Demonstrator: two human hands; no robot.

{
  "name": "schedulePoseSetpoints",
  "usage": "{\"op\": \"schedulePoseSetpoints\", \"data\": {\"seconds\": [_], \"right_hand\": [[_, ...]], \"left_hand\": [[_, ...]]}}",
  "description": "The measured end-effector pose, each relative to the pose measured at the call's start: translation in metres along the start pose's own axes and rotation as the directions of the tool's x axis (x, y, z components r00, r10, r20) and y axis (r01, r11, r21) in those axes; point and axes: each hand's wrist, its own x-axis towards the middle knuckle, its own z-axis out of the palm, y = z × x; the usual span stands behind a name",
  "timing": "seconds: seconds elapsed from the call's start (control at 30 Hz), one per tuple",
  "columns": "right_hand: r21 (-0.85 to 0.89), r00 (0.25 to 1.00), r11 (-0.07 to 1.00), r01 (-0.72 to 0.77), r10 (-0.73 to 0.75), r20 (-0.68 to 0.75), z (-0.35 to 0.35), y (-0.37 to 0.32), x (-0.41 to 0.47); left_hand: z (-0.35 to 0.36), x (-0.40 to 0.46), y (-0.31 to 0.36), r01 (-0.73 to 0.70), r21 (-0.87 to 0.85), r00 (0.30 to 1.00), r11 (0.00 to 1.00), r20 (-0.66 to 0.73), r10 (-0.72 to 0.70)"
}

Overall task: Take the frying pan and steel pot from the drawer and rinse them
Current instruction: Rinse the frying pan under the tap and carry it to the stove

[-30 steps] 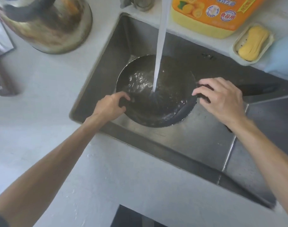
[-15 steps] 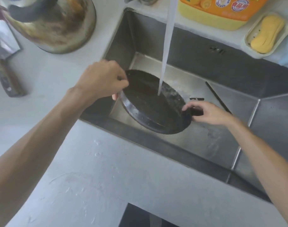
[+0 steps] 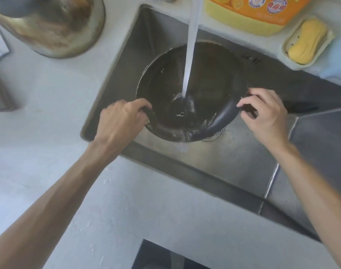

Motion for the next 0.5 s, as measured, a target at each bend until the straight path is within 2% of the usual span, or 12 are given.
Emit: {"op": "schedulePoseSetpoints", "data": {"seconds": [0.03,0.1,0.17,0.23,0.27,0.33,0.4,0.5], "right_hand": [[0.114,0.996,0.99,-0.085,0.081,0.042,0.009,0.0,-0.01],[0.349,0.952,0.898,-0.269,0.191,0.24,0.026,-0.005,-0.026],[0.427,0.853,0.797,-0.427,0.198,0.483,0.04,-0.014,-0.036],[0.438,0.756,0.74,-0.51,0.144,0.639,0.047,-0.018,-0.037],[0.428,0.724,0.741,-0.518,0.113,0.681,0.048,-0.016,-0.036],[0.399,0.701,0.783,-0.477,0.065,0.71,0.044,-0.011,-0.032],[0.352,0.707,0.838,-0.417,0.056,0.705,0.033,-0.006,-0.025],[0.136,0.749,0.958,-0.254,0.106,0.654,0.015,-0.006,-0.007]], "left_hand": [[-0.015,-0.003,0.003,-0.086,0.062,0.991,0.994,-0.093,0.092],[-0.039,-0.007,0.012,-0.237,0.178,0.943,0.955,-0.194,0.27],[-0.053,-0.006,0.026,-0.331,0.297,0.901,0.896,-0.183,0.394],[-0.06,0.006,0.037,-0.419,0.375,0.869,0.827,-0.098,0.485],[-0.06,0.015,0.037,-0.438,0.378,0.875,0.816,-0.03,0.483],[-0.055,0.033,0.024,-0.396,0.33,0.917,0.857,0.087,0.39],[-0.039,0.041,0.001,-0.313,0.263,0.949,0.913,0.129,0.288],[-0.005,0.036,-0.026,-0.162,0.163,0.972,0.973,0.197,0.129]]}}
